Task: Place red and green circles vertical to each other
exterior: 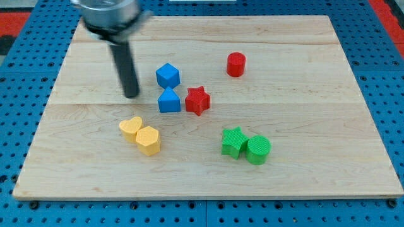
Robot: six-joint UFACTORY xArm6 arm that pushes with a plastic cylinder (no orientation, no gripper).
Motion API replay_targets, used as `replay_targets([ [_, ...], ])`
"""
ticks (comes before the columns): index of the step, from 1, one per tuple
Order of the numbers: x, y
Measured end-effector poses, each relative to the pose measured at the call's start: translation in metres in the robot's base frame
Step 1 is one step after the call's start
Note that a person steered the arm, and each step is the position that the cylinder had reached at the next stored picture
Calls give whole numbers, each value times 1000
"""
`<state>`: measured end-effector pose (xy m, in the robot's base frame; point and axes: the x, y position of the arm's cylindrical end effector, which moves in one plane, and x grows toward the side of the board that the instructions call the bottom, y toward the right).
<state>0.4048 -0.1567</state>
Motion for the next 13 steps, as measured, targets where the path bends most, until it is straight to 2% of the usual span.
replay_targets([
  [1,-71,20],
  [2,-109,97],
  [3,-85,179],
  [4,-77,209],
  [5,-57,192],
  [6,-13,183],
  [7,-9,213],
  [8,25,310],
  [9,120,324],
  [10,170,297],
  [11,172,237],
  [12,147,217],
  [13,131,240],
])
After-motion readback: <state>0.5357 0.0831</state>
